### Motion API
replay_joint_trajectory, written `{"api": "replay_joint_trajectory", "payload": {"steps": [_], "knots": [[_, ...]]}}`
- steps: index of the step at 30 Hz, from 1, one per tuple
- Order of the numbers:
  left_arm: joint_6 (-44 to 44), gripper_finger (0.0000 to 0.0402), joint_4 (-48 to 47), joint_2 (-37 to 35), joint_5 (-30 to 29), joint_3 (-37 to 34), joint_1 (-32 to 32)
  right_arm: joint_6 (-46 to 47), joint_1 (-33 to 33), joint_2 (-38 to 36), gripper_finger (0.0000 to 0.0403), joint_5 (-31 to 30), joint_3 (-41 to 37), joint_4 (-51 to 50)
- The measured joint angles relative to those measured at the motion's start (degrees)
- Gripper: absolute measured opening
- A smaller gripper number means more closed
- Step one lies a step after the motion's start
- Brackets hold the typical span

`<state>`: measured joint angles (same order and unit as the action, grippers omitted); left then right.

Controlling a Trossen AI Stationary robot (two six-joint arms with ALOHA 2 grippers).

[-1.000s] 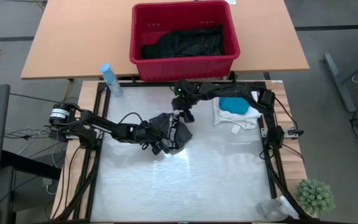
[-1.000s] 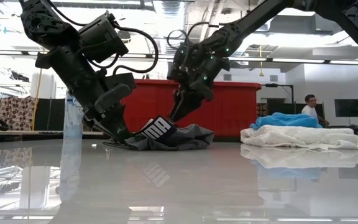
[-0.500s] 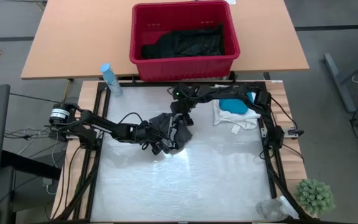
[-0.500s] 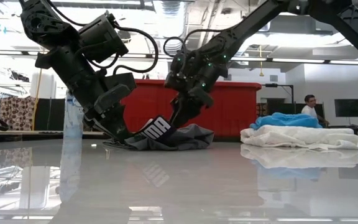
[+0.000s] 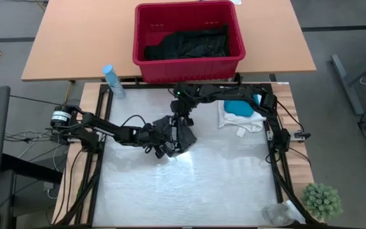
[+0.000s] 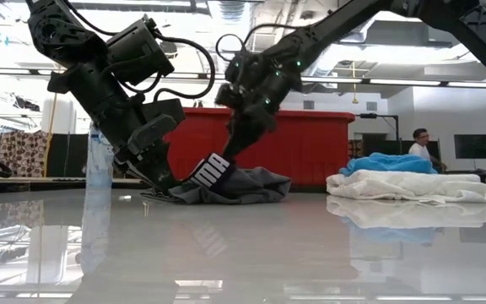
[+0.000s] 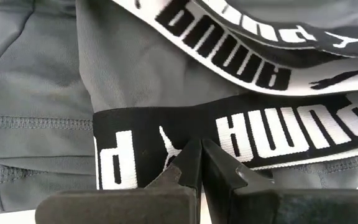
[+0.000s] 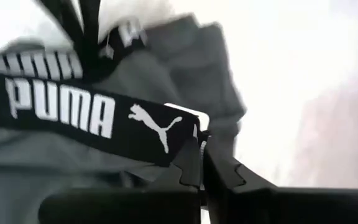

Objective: Fold laundry
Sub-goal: Fold the gray boxers

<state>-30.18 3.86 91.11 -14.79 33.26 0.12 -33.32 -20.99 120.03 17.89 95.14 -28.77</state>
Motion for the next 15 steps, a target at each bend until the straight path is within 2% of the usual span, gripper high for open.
{"api": "replay_joint_trajectory", "payload": {"steps": [4,15], "knots": [[-0.06,0.0,0.07,0.0,-0.04,-0.02,0.0,0.37,0.64,-0.09,0.0019,0.71,2.33,0.54],[-0.25,0.0,0.52,0.04,-1.09,-0.04,0.0,0.36,6.1,0.35,0.0023,1.66,2.5,3.18]]}}
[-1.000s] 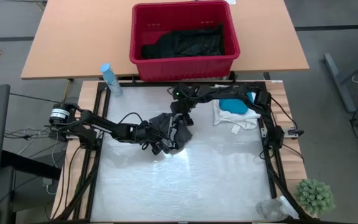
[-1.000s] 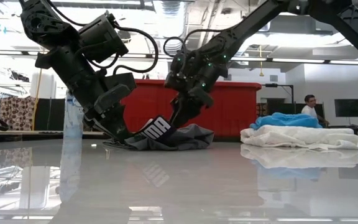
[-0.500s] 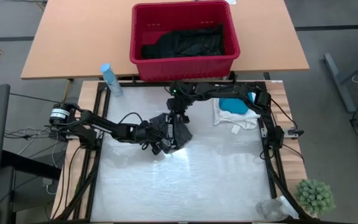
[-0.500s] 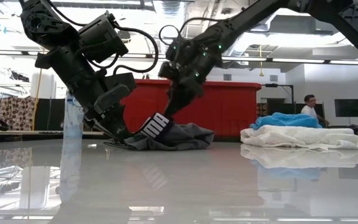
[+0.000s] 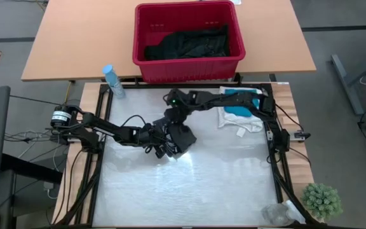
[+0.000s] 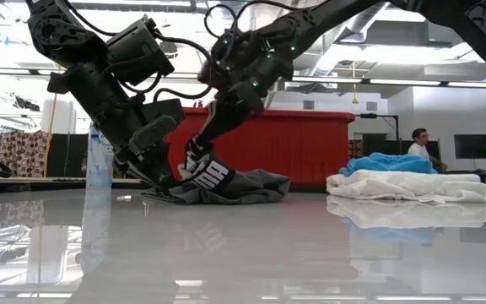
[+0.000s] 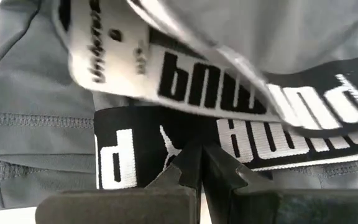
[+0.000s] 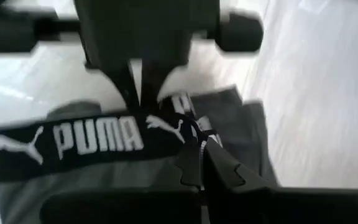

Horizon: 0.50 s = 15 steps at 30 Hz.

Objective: Fold laundry
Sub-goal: Fold the gray boxers

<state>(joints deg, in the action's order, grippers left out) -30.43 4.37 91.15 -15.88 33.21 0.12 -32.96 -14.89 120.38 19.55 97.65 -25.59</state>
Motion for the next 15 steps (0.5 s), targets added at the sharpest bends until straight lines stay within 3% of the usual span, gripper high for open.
{"api": "replay_joint_trajectory", "payload": {"steps": [15], "knots": [[-0.64,0.0,0.21,0.0,0.13,0.0,0.0,1.84,0.56,-0.02,0.0061,0.2,0.0,3.53]]}}
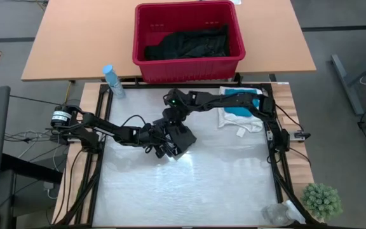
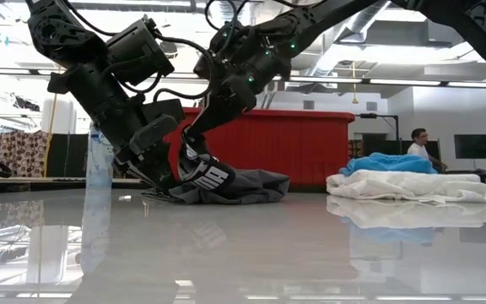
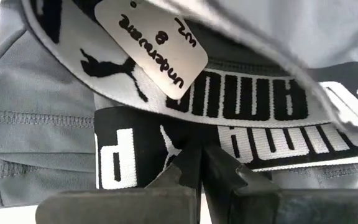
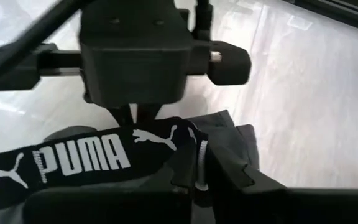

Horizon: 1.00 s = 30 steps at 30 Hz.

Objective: Fold laundry
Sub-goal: Fold the gray boxers

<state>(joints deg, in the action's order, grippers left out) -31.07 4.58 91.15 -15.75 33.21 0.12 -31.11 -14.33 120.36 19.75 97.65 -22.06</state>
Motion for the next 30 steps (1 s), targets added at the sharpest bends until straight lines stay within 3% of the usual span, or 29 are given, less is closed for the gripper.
{"api": "replay_joint_trajectory", "payload": {"steps": [6,17,23,30], "knots": [[0.0,0.0,0.04,0.0,-0.93,0.0,0.0,1.75,0.64,0.0,0.0098,1.38,0.0,0.4],[0.05,0.0,0.02,0.0,-1.57,0.0,0.0,4.16,0.79,-0.76,0.0213,1.91,0.0,-0.32],[1.02,0.0,-0.45,-3.82,-0.62,-0.21,-0.24,7.35,0.2,-5.53,0.0211,7.31,0.02,-9.61],[6.69,0.0,0.26,-12.95,-1.18,-0.07,-0.35,8.12,1.77,-7.34,0.017,10.87,-0.5,-18.57]]}}
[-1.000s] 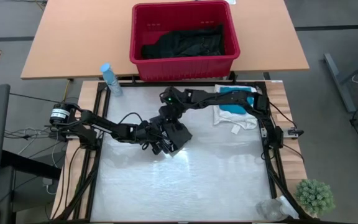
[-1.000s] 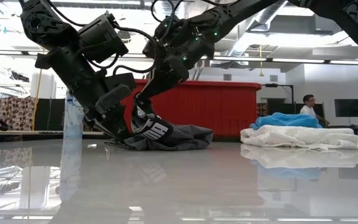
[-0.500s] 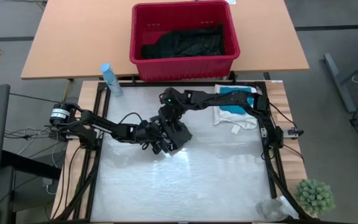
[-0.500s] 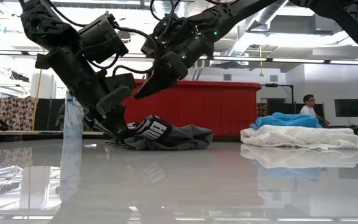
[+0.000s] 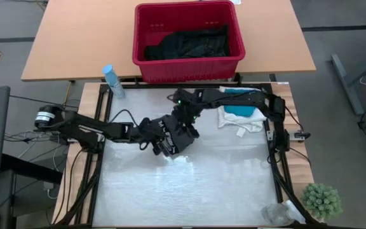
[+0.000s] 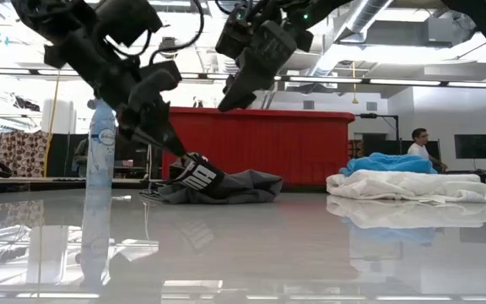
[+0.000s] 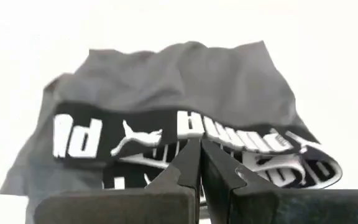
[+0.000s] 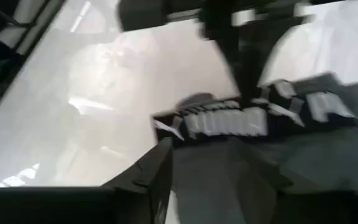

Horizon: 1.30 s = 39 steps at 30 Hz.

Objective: Fold laundry
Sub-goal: Fold the gray boxers

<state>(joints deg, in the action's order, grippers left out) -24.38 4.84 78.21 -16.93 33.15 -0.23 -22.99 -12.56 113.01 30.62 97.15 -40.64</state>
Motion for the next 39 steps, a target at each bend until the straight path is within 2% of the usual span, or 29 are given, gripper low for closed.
{"api": "replay_joint_trajectory", "payload": {"steps": [3,7,11,16,22,25,31,39], "knots": [[2.3,0.0,-0.46,-2.49,1.02,0.0,-0.52,1.61,2.59,0.57,0.0152,-0.17,-2.58,3.68],[6.2,0.0,-1.43,-6.16,0.31,0.02,-0.5,4.25,5.57,0.7,0.0126,-6.79,-6.18,13.5],[8.74,0.0,-1.46,-7.95,-2.76,0.04,-1.06,8.3,7.0,0.63,0.0092,-10.46,-8.75,19.85],[9.59,0.0,-0.79,-6.23,-2.93,0.04,-2.85,9.72,7.65,0.66,0.0055,-16.74,-13.09,23.27],[11.25,0.0,4.64,-0.97,-0.21,0.04,-4.58,11.99,8.13,0.66,0.0021,-17.1,-17.03,24.22],[10.5,0.0,6.89,1.51,0.23,0.04,-4.89,12.71,9.31,0.66,0.0017,-17.11,-18.18,25.09],[8.21,0.0,8.58,4.36,2.54,0.07,-4.89,12.59,12.84,1.9,0.0037,-17.03,-19.86,24.03],[5.82,0.0,5.72,4.43,4.47,0.07,-4.87,12.93,14.38,1.72,0.0026,-17.06,-19.86,23.58]]}}
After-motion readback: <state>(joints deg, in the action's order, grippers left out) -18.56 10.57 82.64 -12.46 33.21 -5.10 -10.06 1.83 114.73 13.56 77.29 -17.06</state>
